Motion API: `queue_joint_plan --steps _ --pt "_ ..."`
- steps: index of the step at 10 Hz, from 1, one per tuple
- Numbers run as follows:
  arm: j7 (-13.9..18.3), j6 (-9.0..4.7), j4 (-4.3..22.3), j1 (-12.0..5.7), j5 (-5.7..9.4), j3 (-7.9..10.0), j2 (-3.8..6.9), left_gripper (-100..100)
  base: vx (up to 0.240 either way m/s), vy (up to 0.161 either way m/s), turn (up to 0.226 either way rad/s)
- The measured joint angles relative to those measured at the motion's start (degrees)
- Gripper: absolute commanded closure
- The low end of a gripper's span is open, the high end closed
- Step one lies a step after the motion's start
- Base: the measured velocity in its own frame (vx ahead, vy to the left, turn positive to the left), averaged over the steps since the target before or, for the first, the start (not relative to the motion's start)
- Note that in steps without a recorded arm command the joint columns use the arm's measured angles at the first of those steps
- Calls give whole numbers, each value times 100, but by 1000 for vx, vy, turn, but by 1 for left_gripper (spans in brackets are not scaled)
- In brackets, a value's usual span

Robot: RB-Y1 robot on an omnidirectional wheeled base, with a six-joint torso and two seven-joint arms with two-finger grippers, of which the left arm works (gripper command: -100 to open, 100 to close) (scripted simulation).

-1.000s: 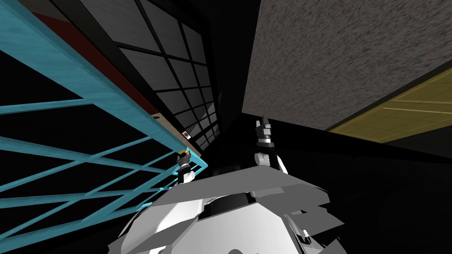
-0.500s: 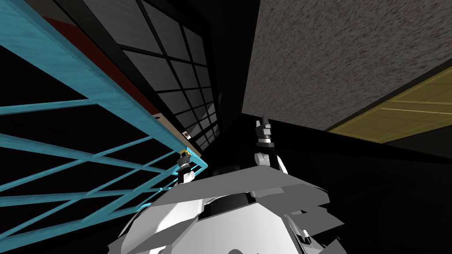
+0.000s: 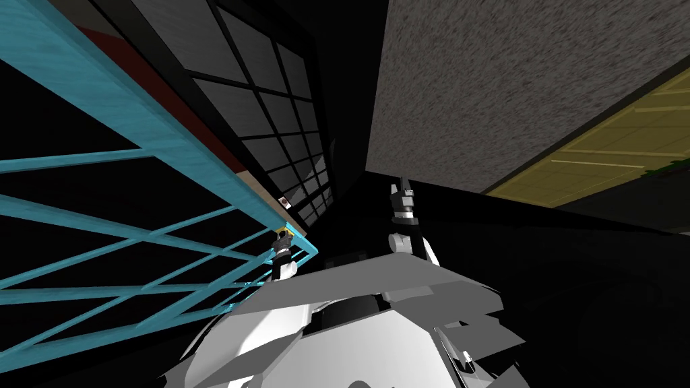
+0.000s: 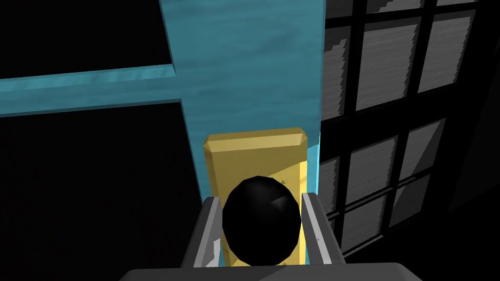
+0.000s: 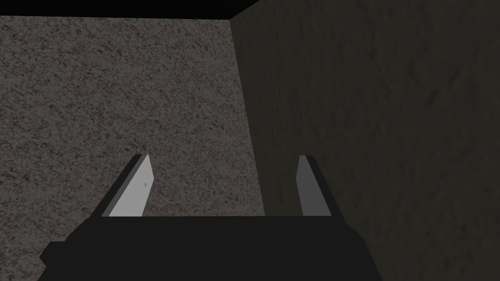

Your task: Pull the door open

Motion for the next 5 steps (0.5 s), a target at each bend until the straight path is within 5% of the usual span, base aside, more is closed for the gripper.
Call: queue_joint_plan --steps 1,5 --pt "79 -35 93 -45 -46 -87 5 100 -175 -11 -32" --pt "147 115 -278 177 -112 -237 55 100 -146 7 -48"
